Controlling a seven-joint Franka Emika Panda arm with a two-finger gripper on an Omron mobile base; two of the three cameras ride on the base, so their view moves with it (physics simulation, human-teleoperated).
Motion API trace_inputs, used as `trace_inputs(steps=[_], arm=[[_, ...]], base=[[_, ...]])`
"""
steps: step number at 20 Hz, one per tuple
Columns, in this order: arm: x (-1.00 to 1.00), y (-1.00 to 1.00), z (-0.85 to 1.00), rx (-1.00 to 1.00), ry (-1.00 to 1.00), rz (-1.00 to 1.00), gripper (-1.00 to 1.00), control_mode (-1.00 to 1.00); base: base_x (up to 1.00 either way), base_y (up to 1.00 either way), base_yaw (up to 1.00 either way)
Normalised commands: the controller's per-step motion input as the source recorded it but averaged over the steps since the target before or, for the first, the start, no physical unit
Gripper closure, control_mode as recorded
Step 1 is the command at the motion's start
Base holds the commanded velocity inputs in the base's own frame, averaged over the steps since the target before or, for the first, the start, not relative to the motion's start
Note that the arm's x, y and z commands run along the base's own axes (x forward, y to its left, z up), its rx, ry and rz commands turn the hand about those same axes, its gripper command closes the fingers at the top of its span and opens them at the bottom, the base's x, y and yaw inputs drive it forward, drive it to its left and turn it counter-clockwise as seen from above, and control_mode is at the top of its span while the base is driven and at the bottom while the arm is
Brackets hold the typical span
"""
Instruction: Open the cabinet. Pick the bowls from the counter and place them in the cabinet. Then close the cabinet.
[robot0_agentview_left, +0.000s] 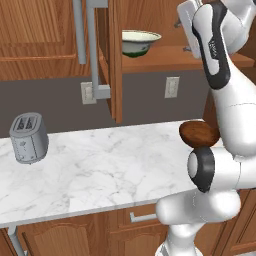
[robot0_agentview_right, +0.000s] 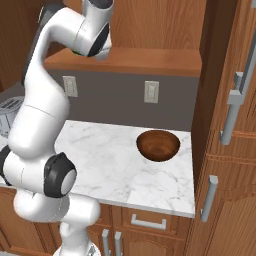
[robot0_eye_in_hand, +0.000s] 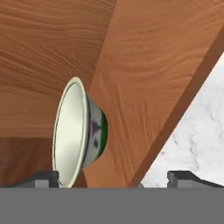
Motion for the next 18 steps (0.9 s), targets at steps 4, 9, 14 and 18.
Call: trace_inputs(steps=[4, 9, 14, 18], arm=[[-1.0, -0.14, 0.0, 0.02, 0.0, -0.12, -1.0, -1.0], [-1.0, -0.17, -0.04, 0.0, -0.06, -0.16, -1.0, -1.0], [-1.0, -0.29, 0.0, 0.02, 0.0, -0.18, -1.0, -1.0], [-1.0, -0.32, -0.05, 0.0, 0.0, -0.21, -1.0, -1.0]], base=[[0.0, 0.0, 0.0], [0.0, 0.0, 0.0], [0.0, 0.0, 0.0], [0.0, 0.0, 0.0]])
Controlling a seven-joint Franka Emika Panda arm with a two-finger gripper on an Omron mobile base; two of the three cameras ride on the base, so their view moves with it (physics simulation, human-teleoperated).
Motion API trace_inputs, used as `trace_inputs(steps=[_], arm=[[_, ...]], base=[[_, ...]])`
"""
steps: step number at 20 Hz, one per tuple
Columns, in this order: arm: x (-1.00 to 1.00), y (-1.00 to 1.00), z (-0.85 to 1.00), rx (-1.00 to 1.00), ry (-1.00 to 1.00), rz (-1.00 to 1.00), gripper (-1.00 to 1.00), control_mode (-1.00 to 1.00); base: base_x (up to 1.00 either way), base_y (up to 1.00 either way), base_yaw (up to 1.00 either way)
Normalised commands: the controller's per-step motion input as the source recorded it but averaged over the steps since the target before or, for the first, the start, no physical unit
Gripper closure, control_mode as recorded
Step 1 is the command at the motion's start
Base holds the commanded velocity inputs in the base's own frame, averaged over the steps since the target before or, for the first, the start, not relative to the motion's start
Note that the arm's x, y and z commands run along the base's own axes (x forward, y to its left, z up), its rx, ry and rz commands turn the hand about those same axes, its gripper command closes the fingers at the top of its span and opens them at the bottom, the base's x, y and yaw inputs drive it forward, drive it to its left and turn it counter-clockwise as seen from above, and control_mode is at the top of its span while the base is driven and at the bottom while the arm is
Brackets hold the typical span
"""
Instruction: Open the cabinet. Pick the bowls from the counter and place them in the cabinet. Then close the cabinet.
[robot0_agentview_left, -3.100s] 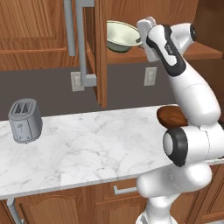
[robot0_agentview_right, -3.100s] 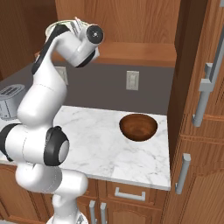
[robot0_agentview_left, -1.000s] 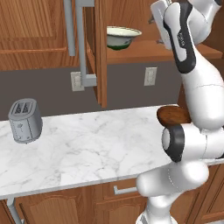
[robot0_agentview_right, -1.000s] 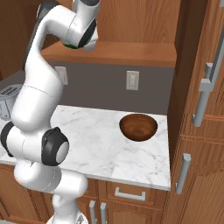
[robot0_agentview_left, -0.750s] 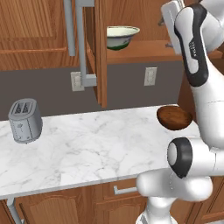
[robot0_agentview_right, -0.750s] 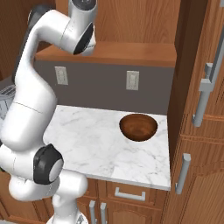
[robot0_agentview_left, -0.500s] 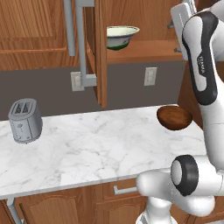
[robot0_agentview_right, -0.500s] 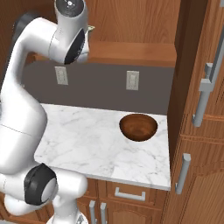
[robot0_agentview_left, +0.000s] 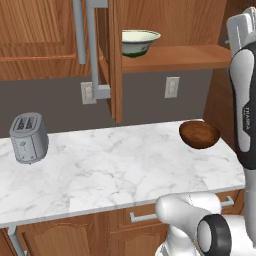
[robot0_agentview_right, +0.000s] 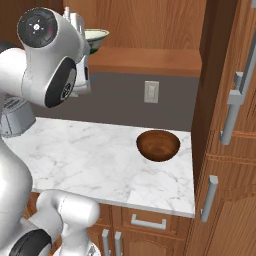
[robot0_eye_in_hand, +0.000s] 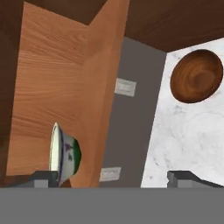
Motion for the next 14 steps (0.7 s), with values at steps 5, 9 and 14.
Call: trace_inputs(steps=[5, 9, 14], arm=[[-1.0, -0.33, -0.34, 0.01, 0.12, -0.19, -1.0, -1.0], [-0.77, -0.26, -0.36, 0.04, 0.25, -0.02, -1.0, -1.0], [-0.69, -0.06, -0.51, 0.02, 0.18, 0.0, -1.0, -1.0]], base=[[0.0, 0.0, 0.0], [0.0, 0.0, 0.0], [0.0, 0.0, 0.0]])
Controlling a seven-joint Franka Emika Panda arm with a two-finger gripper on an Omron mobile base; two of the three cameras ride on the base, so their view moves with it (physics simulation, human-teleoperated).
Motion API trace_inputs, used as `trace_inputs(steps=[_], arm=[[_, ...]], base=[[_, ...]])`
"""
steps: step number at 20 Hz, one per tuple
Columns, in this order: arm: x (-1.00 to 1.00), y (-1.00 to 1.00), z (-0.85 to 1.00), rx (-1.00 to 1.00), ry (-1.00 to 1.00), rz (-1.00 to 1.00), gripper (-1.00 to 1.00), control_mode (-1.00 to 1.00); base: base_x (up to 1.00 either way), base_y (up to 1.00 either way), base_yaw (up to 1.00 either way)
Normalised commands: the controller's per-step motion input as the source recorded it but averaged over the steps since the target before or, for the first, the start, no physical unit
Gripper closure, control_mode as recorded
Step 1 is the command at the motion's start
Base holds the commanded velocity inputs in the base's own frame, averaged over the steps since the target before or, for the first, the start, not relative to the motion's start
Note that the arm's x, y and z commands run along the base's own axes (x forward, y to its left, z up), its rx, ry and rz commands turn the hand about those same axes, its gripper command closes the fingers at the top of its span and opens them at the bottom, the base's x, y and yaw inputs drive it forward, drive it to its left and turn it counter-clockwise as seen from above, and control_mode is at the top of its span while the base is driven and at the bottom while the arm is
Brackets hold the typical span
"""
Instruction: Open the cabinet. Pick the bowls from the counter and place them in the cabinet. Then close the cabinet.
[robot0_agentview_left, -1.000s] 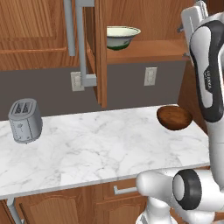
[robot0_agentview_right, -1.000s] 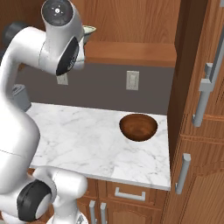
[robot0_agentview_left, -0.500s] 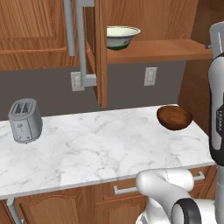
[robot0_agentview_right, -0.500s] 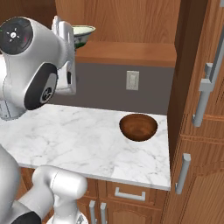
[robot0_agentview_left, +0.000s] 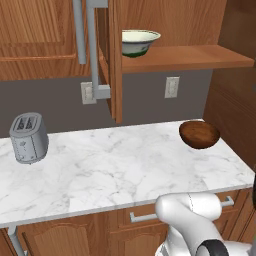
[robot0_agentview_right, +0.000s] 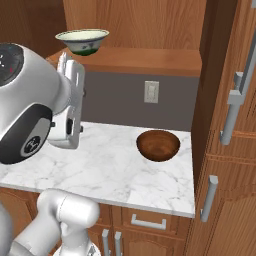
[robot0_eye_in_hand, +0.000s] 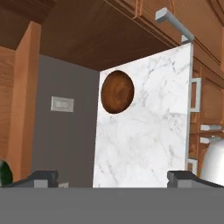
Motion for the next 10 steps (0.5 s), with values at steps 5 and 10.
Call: trace_inputs(steps=[5, 10], arm=[[-0.65, 0.0, -0.68, 0.01, 0.14, -0.04, -1.0, -1.0], [-0.28, 0.0, -0.51, 0.03, 0.06, -0.01, -1.0, -1.0]], base=[[0.0, 0.0, 0.0], [0.0, 0.0, 0.0]])
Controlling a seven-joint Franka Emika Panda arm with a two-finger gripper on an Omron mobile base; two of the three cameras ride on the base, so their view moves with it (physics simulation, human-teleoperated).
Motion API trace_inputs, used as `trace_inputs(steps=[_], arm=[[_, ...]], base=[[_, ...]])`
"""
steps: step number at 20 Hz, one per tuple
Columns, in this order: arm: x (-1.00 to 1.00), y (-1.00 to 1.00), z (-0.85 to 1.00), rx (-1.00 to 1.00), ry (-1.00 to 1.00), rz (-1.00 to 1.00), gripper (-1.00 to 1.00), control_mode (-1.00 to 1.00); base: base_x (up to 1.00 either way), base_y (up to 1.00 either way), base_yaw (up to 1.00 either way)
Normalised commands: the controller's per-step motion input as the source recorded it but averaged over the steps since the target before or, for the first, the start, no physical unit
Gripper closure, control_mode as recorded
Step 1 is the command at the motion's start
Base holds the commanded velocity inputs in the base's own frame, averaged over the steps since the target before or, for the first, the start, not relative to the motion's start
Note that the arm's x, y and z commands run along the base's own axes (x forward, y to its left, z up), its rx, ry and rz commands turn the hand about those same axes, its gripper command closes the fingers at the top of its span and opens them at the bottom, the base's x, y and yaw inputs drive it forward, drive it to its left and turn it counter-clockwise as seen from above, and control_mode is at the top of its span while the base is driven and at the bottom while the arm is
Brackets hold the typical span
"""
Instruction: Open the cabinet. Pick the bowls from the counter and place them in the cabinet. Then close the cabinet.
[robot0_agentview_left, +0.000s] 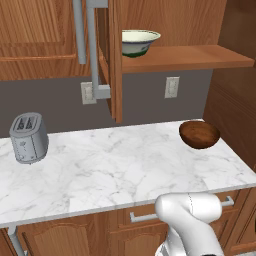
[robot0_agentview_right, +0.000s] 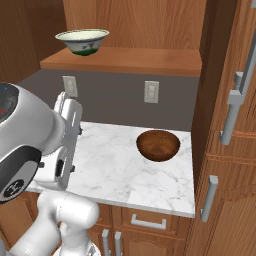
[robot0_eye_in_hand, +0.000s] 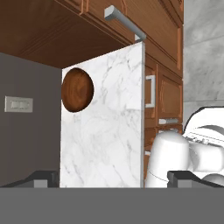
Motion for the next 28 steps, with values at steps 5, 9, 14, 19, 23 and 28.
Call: trace_inputs(steps=[5, 9, 14, 19, 23, 28], arm=[[0.0, 0.0, -0.48, 0.0, 0.02, 0.0, -1.0, -1.0], [0.0, 0.0, -0.42, 0.0, 0.0, 0.0, -1.0, -1.0], [0.05, 0.0, -0.37, 0.0, 0.0, 0.01, -1.0, -1.0], [0.21, -0.05, -0.08, 0.0, 0.07, 0.02, -1.0, -1.0], [0.4, -0.03, 0.0, 0.0, 0.0, 0.04, -1.0, -1.0], [0.35, -0.16, 0.0, 0.0, 0.0, 0.06, -1.0, -1.0]], base=[[0.0, 0.0, 0.0], [0.0, 0.0, 0.0], [0.0, 0.0, 0.0], [0.0, 0.0, 0.0], [0.0, 0.0, 0.0], [0.0, 0.0, 0.0]])
